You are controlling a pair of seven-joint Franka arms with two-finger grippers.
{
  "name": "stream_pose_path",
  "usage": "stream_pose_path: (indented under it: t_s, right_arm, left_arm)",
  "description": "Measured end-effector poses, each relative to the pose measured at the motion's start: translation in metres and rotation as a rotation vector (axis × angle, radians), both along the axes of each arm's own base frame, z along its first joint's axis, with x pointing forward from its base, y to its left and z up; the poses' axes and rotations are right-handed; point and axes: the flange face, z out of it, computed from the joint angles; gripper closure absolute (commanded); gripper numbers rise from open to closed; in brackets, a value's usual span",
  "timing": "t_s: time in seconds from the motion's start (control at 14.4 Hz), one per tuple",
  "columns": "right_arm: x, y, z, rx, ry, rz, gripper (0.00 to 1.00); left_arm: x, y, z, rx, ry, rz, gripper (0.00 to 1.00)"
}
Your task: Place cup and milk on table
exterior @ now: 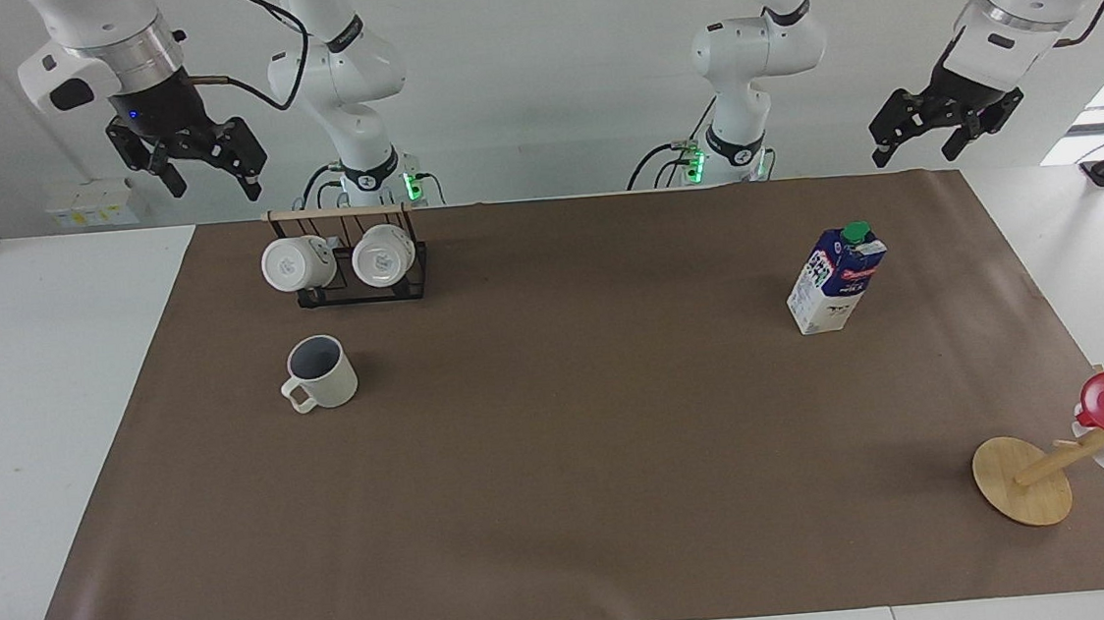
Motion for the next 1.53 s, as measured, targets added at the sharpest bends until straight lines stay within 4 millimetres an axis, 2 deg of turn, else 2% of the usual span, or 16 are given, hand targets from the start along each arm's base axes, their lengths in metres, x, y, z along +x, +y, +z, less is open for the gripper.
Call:
stream_pose_path:
  t_s: [1.53]
  right_arm:
    - [-0.0013, 0.0, -0.0053, 0.001, 0.012, 0.0, 0.0]
  left_arm:
    - [0.0, 0.0, 0.0, 0.0, 0.0, 0.0, 0.0]
